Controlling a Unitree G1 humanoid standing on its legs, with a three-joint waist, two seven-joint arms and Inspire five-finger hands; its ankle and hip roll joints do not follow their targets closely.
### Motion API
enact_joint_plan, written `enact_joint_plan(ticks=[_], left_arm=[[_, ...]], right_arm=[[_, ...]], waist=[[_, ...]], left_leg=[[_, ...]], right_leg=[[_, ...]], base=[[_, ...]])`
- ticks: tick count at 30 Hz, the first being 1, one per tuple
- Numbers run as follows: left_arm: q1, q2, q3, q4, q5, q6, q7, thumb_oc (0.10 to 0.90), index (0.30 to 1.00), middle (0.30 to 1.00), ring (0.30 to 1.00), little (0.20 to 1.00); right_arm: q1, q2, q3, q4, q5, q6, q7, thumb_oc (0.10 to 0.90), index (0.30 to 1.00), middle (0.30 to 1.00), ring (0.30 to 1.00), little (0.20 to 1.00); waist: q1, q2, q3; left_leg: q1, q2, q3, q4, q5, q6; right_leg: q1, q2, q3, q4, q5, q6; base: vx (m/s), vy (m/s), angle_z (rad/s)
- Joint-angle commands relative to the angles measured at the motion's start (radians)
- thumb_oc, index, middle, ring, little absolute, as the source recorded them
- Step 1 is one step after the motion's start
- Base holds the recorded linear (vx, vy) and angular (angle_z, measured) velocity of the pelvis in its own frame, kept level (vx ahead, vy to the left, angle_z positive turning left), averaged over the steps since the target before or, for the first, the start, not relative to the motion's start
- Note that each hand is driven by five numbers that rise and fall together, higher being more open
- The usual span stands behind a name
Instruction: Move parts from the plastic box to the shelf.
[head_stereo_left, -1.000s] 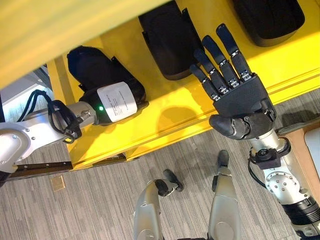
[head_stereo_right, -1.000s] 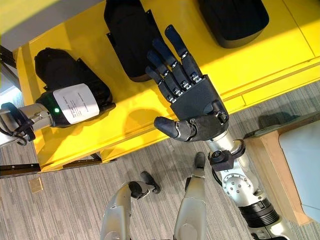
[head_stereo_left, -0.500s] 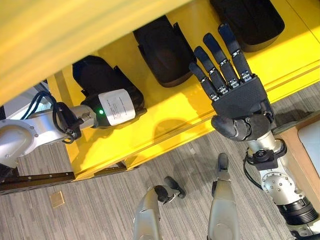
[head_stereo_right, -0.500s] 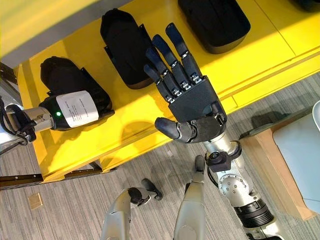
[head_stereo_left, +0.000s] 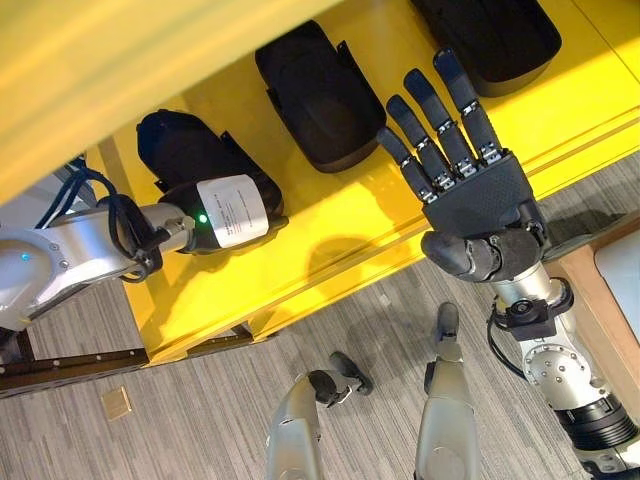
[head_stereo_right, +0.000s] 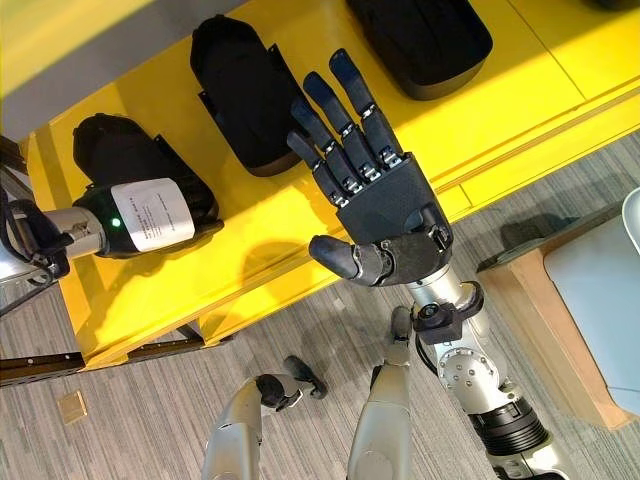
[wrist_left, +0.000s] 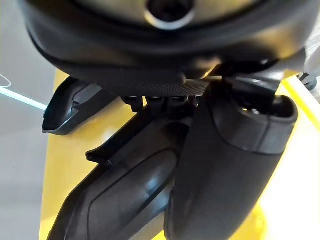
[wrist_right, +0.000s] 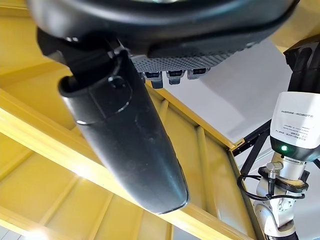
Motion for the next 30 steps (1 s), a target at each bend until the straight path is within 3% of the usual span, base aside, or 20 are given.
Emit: enact_joint_plan(ticks=[1, 2, 9, 16, 21, 24, 30], left_arm=[[0.130, 0.145, -0.091, 0.134, 0.085, -0.130, -0.070, 0.900, 1.000, 1.000, 1.000, 1.000], [0.142, 0.140, -0.123, 0.252, 0.180, -0.128, 0.072, 0.900, 1.000, 1.000, 1.000, 1.000], [0.225, 0.073, -0.121, 0.437, 0.380, -0.085, 0.269, 0.900, 1.000, 1.000, 1.000, 1.000], [0.287, 0.040, -0.078, 0.481, 0.423, -0.041, 0.319, 0.900, 1.000, 1.000, 1.000, 1.000], [0.308, 0.069, -0.043, 0.267, 0.203, -0.040, 0.160, 0.900, 1.000, 1.000, 1.000, 1.000], [0.316, 0.073, -0.022, 0.226, 0.187, -0.035, 0.153, 0.900, 1.000, 1.000, 1.000, 1.000], [0.301, 0.080, 0.004, 0.186, 0.251, -0.014, 0.234, 0.900, 1.000, 1.000, 1.000, 1.000]], right_arm=[[-0.095, -0.036, -0.073, -0.100, 0.044, -0.045, 0.075, 0.900, 1.000, 1.000, 1.000, 1.000], [-0.092, -0.036, -0.064, -0.084, 0.049, -0.046, 0.097, 0.900, 1.000, 1.000, 1.000, 1.000], [-0.101, -0.019, -0.053, -0.083, 0.036, -0.039, 0.087, 0.900, 1.000, 1.000, 1.000, 1.000], [-0.104, -0.002, -0.040, -0.103, 0.005, -0.045, 0.056, 0.900, 1.000, 1.000, 1.000, 1.000], [-0.092, -0.001, -0.073, -0.100, -0.001, -0.034, 0.049, 0.900, 1.000, 1.000, 1.000, 1.000], [-0.087, 0.002, -0.083, -0.101, -0.003, -0.030, 0.049, 0.900, 1.000, 1.000, 1.000, 1.000], [-0.081, 0.014, -0.089, -0.097, -0.003, -0.020, 0.051, 0.900, 1.000, 1.000, 1.000, 1.000]], waist=[[-0.006, 0.035, 0.087], [-0.013, 0.033, 0.087], [-0.012, 0.029, 0.087], [-0.012, 0.032, 0.087], [0.008, 0.021, 0.087], [0.011, 0.021, 0.087], [0.007, 0.018, 0.087]], left_leg=[[0.103, -0.076, -0.078, -0.242, 0.122, -0.094], [0.101, -0.071, -0.075, -0.236, 0.120, -0.093], [0.101, -0.072, -0.075, -0.249, 0.123, -0.089], [0.096, -0.090, -0.082, -0.279, 0.131, -0.081], [0.092, -0.087, -0.096, -0.273, 0.129, -0.092], [0.094, -0.086, -0.096, -0.271, 0.128, -0.092], [0.099, -0.088, -0.098, -0.267, 0.125, -0.088]], right_leg=[[0.002, -0.104, 0.007, 0.197, -0.075, 0.154], [-0.006, -0.101, 0.013, 0.203, -0.078, 0.156], [-0.013, -0.104, 0.018, 0.189, -0.063, 0.162], [-0.021, -0.115, 0.027, 0.158, -0.026, 0.169], [0.000, -0.110, 0.011, 0.142, -0.031, 0.172], [0.003, -0.111, 0.008, 0.142, -0.031, 0.172], [0.002, -0.112, 0.011, 0.153, -0.028, 0.168]], base=[[0.06, 0.115, -0.11], [0.03, 0.085, -0.10], [0.01, 0.059, -0.05], [0.00, 0.029, -0.15], [0.01, -0.097, 0.15], [0.01, -0.026, 0.04], [0.02, -0.007, 0.00]])
